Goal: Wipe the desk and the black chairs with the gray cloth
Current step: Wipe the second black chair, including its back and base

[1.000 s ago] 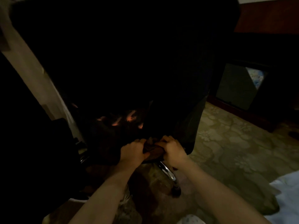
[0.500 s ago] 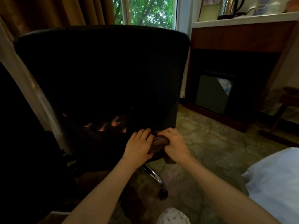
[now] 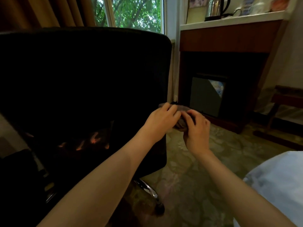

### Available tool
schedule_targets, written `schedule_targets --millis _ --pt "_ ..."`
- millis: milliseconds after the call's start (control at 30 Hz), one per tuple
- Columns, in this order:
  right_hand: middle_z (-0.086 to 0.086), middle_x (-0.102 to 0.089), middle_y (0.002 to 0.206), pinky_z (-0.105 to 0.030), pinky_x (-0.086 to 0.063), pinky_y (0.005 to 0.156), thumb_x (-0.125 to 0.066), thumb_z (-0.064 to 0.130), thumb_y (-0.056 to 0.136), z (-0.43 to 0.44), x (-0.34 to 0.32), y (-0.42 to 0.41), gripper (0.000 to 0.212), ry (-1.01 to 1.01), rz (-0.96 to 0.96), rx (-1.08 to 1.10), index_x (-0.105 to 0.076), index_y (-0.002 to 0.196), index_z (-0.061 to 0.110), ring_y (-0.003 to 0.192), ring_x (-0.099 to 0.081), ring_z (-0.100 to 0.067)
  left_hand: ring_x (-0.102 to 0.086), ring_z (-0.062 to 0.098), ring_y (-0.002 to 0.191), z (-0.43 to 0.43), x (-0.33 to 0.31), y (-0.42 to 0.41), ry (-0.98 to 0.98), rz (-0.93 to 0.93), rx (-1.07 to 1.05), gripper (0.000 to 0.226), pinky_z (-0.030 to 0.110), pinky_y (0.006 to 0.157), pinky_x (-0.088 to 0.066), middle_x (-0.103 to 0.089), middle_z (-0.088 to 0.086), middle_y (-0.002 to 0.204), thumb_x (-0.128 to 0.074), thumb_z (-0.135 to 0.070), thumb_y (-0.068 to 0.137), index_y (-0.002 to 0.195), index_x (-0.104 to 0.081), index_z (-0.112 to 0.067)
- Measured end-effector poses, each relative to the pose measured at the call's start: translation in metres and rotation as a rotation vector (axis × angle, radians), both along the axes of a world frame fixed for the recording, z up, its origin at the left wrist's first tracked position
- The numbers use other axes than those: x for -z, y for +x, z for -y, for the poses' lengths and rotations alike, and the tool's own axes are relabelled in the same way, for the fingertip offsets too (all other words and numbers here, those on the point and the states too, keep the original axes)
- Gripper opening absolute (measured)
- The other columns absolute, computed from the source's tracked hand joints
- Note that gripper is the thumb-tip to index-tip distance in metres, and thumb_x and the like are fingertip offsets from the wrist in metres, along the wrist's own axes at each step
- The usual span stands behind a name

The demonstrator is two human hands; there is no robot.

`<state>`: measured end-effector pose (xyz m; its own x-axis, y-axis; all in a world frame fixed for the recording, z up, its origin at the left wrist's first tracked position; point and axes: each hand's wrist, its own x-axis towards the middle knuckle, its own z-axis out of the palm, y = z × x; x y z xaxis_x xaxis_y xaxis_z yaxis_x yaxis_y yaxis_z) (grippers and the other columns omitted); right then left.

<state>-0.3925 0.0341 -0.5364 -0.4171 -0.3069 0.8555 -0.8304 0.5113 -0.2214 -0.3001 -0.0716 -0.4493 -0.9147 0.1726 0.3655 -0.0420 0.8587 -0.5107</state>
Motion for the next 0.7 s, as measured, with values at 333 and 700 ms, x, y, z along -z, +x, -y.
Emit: schedule_targets --millis 333,700 --pt "-0.023 -0.055 0.120 -0.047 -0.049 0.086 -0.079 0.004 0.065 0.067 0.026 -0.042 0.075 0.032 0.019 -0.112 -0.040 0.128 0.014 0.112 -0.046 -0.029 -0.060 0.023 0.095 0.056 0.020 -0.032 0.001 -0.056 0.046 0.046 0.027 0.075 -0.054 -0.064 0.004 0.098 -0.082 -0.009 0.056 0.098 -0.064 -0.011" --pt "-0.011 -0.033 0.129 -0.049 -0.046 0.093 -0.074 0.003 0.072 0.114 0.104 -0.037 0.078 -0.062 0.030 -0.236 -0.031 0.134 0.022 0.117 -0.036 -0.032 -0.060 0.019 0.071 0.116 0.081 -0.029 0.068 -0.027 0.288 0.039 0.025 0.065 -0.054 -0.065 -0.003 0.076 -0.081 -0.013 0.041 0.078 -0.070 -0.018"
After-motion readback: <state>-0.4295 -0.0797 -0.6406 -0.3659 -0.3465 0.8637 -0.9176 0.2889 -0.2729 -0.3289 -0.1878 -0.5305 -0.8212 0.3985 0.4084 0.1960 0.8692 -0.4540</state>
